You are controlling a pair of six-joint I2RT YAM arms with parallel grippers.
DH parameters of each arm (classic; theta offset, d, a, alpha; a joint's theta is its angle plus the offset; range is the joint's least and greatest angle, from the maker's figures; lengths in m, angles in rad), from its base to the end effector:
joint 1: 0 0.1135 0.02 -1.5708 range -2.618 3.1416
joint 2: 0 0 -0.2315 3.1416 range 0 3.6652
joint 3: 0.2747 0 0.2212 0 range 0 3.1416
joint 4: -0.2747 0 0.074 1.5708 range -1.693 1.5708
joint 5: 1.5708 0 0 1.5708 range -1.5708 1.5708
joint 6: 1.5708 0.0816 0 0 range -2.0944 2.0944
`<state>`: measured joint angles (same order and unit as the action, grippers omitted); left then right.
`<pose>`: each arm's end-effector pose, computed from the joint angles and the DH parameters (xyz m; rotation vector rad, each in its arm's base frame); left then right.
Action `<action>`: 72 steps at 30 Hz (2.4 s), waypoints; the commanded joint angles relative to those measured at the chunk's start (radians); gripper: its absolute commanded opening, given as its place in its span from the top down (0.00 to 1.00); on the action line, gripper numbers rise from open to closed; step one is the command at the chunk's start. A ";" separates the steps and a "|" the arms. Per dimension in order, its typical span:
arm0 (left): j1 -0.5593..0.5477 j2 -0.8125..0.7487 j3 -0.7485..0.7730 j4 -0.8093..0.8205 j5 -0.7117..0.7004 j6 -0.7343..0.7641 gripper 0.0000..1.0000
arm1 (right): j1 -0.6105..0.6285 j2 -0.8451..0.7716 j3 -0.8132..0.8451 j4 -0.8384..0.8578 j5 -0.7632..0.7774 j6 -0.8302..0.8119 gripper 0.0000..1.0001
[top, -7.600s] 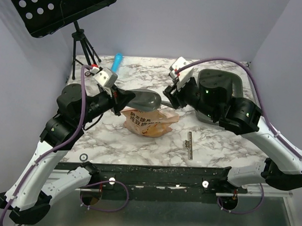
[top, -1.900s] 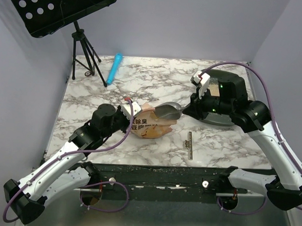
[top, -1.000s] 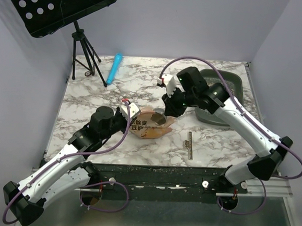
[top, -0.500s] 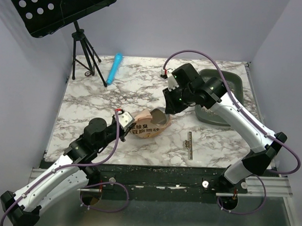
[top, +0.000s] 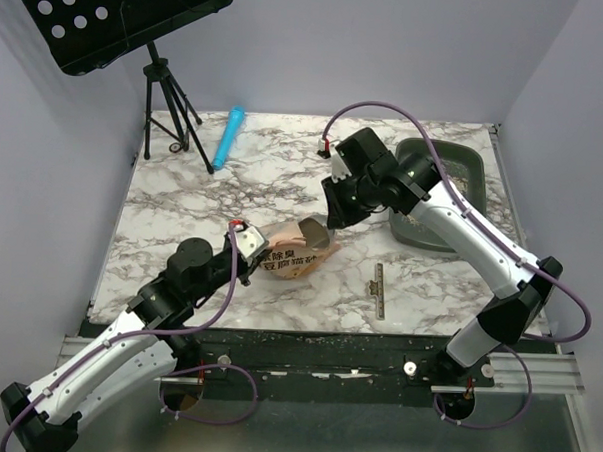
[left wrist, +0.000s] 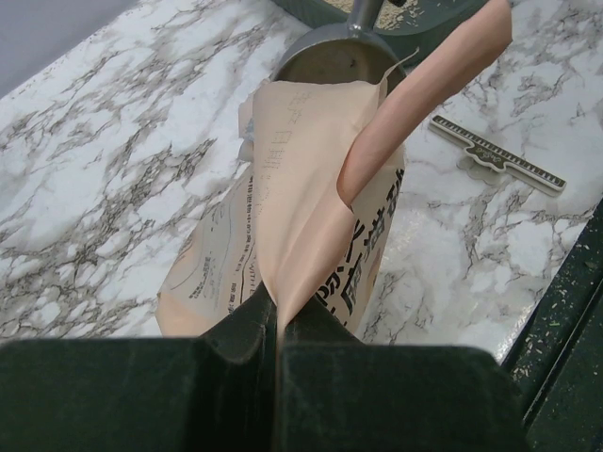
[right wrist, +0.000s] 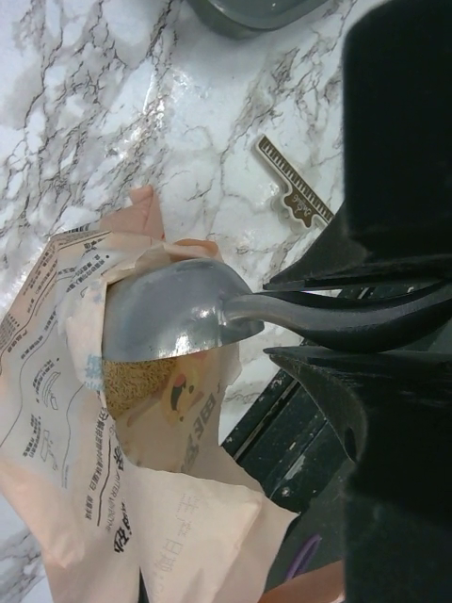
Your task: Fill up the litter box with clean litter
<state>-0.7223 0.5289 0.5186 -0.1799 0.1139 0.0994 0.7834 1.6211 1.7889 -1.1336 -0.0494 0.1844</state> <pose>0.1334 -0.1299 0.2588 0.7925 1.6080 -0.5503 0.2239 0.2287 0.3115 -0.7846 2.4733 0.4335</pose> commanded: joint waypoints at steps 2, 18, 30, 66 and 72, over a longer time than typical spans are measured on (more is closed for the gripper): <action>0.000 -0.024 0.035 0.175 0.010 -0.024 1.00 | -0.070 0.037 -0.133 0.085 0.263 -0.005 0.99; -0.003 0.184 0.204 0.143 -0.040 0.046 1.00 | -0.070 0.003 -0.477 0.524 0.025 0.142 0.99; -0.005 0.013 0.103 -0.019 0.099 0.321 1.00 | -0.090 -0.017 -0.736 1.001 -0.443 0.486 0.99; -0.020 0.192 0.031 0.068 0.199 0.301 1.00 | -0.314 -0.142 -1.062 1.471 -0.730 0.759 0.99; -0.025 0.195 0.023 0.074 0.190 0.303 1.00 | -0.378 -0.210 -1.120 1.471 -0.748 0.791 0.99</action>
<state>-0.7303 0.7162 0.5472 -0.1638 0.2462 0.4129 0.4454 1.4677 0.7116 0.3359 -0.7444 0.9535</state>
